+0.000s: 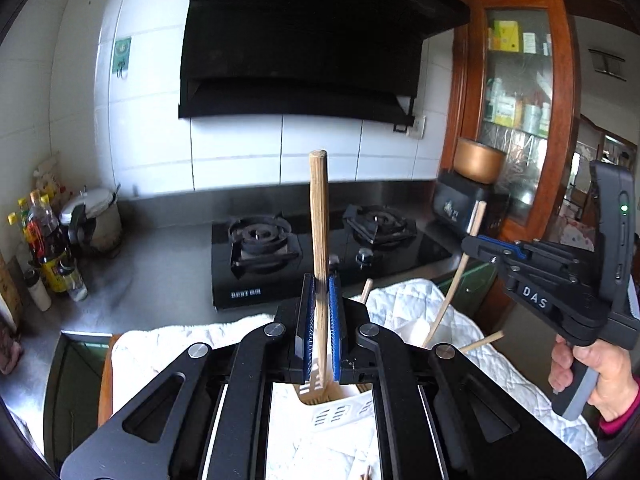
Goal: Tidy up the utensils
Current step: 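Insert the left tool's chopstick into the holder and open while the right tool does likewise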
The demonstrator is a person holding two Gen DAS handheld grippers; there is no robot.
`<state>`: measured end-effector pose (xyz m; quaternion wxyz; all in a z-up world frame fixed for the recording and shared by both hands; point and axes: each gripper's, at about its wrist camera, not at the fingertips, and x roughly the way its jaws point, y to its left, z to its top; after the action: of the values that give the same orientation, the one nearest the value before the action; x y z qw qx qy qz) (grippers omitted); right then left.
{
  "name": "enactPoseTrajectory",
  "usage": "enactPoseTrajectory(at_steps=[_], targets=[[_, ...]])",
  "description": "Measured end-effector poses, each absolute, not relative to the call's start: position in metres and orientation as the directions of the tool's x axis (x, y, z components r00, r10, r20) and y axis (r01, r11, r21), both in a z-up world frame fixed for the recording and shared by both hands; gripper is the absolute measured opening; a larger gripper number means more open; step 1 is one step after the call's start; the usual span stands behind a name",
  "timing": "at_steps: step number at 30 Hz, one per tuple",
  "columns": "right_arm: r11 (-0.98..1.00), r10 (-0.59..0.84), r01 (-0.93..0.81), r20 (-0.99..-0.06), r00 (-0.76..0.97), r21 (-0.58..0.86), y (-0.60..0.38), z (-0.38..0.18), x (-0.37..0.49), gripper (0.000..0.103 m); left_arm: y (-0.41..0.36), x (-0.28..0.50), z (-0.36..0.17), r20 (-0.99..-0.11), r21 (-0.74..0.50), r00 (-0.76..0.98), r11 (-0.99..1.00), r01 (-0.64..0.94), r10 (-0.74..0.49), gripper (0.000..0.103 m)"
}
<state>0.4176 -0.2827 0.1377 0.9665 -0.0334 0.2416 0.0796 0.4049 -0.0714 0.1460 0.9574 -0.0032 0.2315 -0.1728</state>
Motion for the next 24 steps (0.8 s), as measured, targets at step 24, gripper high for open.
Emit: enactPoseTrajectory(at_steps=[24], targets=[[0.987,0.129,-0.159,-0.505,0.853,-0.017,-0.29,0.122,0.406,0.025,-0.067,0.424,0.092,-0.558,-0.102,0.77,0.946,0.307,-0.31,0.009]])
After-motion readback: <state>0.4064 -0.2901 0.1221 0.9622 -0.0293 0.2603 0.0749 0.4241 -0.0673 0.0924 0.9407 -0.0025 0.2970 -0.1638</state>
